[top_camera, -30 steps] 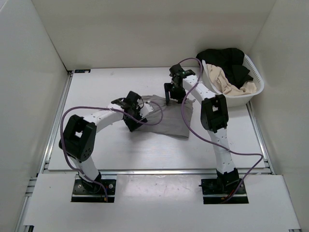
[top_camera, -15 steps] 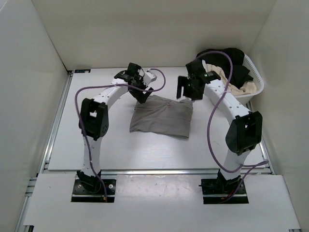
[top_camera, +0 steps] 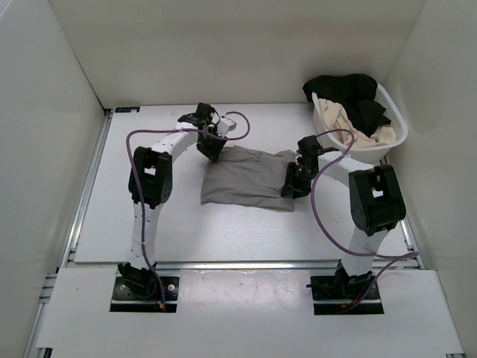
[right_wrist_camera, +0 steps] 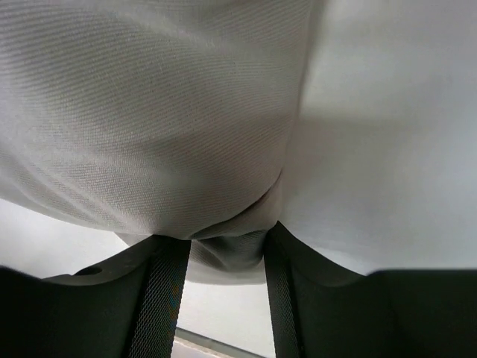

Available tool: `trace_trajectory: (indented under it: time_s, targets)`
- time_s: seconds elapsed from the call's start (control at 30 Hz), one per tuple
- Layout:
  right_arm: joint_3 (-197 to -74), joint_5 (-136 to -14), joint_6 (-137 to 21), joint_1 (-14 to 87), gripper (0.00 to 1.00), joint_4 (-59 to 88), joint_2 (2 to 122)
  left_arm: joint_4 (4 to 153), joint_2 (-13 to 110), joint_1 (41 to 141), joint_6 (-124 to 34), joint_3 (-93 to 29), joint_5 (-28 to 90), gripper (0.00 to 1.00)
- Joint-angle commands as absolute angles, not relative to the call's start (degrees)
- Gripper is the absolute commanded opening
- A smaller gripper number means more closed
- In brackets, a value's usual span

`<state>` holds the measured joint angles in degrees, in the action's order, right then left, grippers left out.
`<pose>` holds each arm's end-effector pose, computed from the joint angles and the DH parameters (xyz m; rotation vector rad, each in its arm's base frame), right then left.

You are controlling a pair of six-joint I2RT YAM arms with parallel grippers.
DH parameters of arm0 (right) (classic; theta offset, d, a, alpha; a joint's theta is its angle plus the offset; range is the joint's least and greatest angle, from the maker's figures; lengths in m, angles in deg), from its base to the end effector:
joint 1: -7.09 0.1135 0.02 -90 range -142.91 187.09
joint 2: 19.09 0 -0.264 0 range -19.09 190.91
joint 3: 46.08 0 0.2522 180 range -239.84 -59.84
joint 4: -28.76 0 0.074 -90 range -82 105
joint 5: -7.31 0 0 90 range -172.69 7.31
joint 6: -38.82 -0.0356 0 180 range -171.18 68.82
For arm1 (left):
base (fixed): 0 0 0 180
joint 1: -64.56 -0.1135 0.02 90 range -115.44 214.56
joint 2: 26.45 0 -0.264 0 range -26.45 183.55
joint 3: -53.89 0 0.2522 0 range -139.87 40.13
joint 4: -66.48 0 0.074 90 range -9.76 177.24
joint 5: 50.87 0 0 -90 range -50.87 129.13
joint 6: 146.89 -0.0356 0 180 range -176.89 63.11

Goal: Fold and stack the trousers
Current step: Fold the trousers

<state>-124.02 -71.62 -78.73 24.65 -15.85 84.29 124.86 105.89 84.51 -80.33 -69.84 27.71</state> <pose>0.3278 0.1109 0.1596 0.2005 2.8534 0.4489 0.4579 -0.1737 0.1707 1.0583 2.5102 -0.2553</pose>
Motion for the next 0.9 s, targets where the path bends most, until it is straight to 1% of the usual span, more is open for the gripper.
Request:
trace_trajectory:
  time_s: [0.0, 0.07, 0.1, 0.17, 0.2, 0.23, 0.3, 0.33, 0.37, 0.43, 0.47, 0.5, 0.63, 0.67, 0.7, 0.73, 0.77, 0.87]
  targets:
    - [-128.6, -68.1, -74.7, 23.7, 0.47, -13.6, 88.5, 125.1, 102.8, 81.4, -77.9, -68.3, 26.3, 0.46]
    - [-131.1, -68.1, -73.2, 23.7, 0.47, -15.7, 90.5, 125.1, 102.8, 80.3, -76.6, -67.2, 25.2, 0.48]
    - [-133.3, -68.1, -72.6, 23.7, 0.47, -16.2, 91.0, 124.5, 102.2, 79.7, -76.6, -67.2, 25.2, 0.51]
    - [-135.2, -68.1, -71.2, 23.7, 0.47, -17.3, 91.7, 124.5, 102.2, 79.1, -76.6, -67.2, 25.2, 0.51]
    - [-135.9, -68.1, -71.2, 23.7, 0.47, -17.9, 91.7, 124.5, 102.2, 79.1, -76.1, -67.2, 25.2, 0.54]
    - [-136.6, -67.4, -70.6, 23.7, 0.47, -17.9, 91.7, 124.5, 102.2, 79.1, -76.1, -67.2, 25.2, 0.66]
    - [-136.6, -67.4, -70.6, 23.7, 0.48, -18.4, 91.7, 124.5, 102.2, 79.1, -76.1, -68.3, 25.2, 0.71]
    - [-136.6, -67.4, -69.9, 23.2, 0.50, -18.4, 91.0, 124.5, 102.2, 78.5, -76.1, -68.3, 25.2, 0.78]
    - [-136.6, -67.4, -69.9, 23.2, 0.57, -19.5, 91.0, 124.5, 101.7, 78.5, -75.4, -69.7, 25.9, 0.83]
    - [-136.6, -69.6, -69.3, 23.2, 0.71, -21.0, 88.7, 124.5, 101.0, 78.5, -74.9, -71.0, 27.0, 1.00]
    - [-136.6, -70.9, -68.6, 23.2, 0.91, -23.0, 87.7, 124.5, 101.0, 78.0, -74.3, -72.3, 27.5, 1.00]
    - [-136.6, -72.6, -68.6, 23.2, 0.99, -24.4, 85.2, 124.5, 99.1, 78.0, -74.3, -72.9, 28.1, 1.00]
    - [-141.0, -82.3, -68.1, 23.2, 0.99, -32.6, 77.5, 124.5, 93.0, 77.4, -72.6, -75.4, 34.3, 1.00]
    - [-142.5, -84.4, -68.1, 23.2, 0.99, -34.6, 76.0, 124.5, 91.3, 77.4, -72.6, -75.4, 39.4, 1.00]
    - [-144.2, -86.5, -68.1, 23.2, 0.99, -38.6, 73.7, 124.5, 89.7, 77.4, -72.6, -75.4, 41.8, 1.00]
    - [-147.7, -90.1, -68.1, 23.2, 0.99, -40.5, 72.8, 124.5, 86.1, 77.4, -72.6, -74.5, 43.9, 1.00]
    - [-149.5, -91.3, -68.1, 22.5, 0.99, -42.6, 71.6, 124.5, 84.1, 77.4, -72.6, -73.2, 48.4, 1.00]
    - [-155.2, -95.6, -68.6, 19.9, 0.99, -50.7, 71.0, 127.3, 76.6, 75.5, -72.6, -64.7, 52.2, 1.00]
